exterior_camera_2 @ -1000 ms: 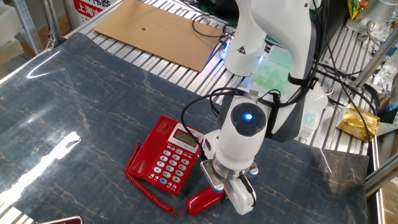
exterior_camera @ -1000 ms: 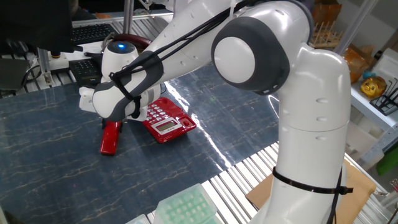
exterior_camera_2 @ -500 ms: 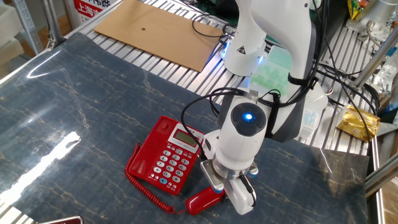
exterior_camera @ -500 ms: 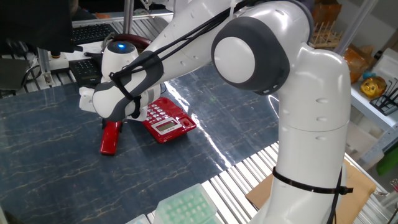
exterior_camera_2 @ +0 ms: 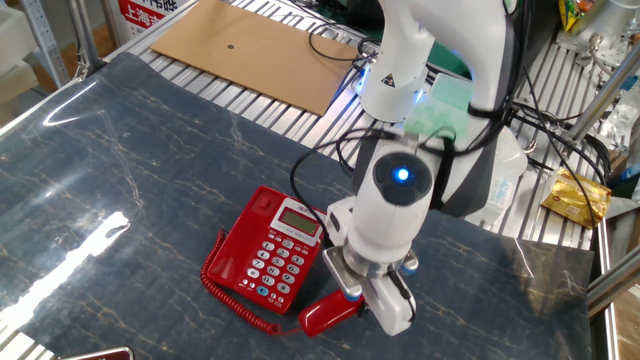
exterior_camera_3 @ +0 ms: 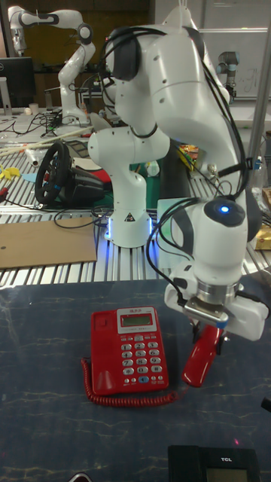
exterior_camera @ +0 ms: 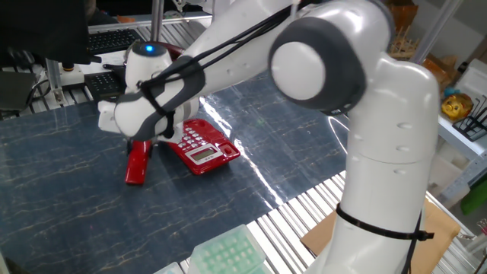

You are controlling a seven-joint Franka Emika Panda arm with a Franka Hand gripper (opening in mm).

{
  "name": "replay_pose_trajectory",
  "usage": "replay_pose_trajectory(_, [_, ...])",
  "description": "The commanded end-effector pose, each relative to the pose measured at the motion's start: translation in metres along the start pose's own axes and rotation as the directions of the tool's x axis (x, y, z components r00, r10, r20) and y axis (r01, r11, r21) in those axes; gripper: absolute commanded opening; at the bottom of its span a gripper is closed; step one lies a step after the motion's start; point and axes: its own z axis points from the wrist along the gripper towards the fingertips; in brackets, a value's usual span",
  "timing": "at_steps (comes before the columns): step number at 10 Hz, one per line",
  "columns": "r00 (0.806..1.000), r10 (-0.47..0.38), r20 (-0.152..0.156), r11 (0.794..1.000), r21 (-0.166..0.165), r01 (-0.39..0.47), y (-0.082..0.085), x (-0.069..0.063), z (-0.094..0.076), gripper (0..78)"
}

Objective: Place the handset of the telephone on the corresponding phone cradle

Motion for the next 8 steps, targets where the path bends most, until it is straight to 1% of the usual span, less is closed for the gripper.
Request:
replay_pose_trajectory(1, [0.999,-0.042,-0.009,0.999,0.004,0.042,-0.004,-0.005,-0.019,1.2])
replay_pose_trajectory(3, [0.993,-0.119,-0.022,0.993,0.005,0.119,-0.005,-0.014,-0.031,1.2])
replay_pose_trajectory(4, [0.988,-0.149,-0.031,0.989,-0.002,0.149,-0.008,-0.017,-0.035,1.2])
replay_pose_trajectory(6, [0.980,-0.197,-0.031,0.980,-0.007,0.196,-0.017,-0.024,-0.041,1.2])
replay_pose_trajectory(8, [0.970,-0.239,-0.031,0.971,-0.009,0.239,-0.022,-0.027,-0.044,1.2])
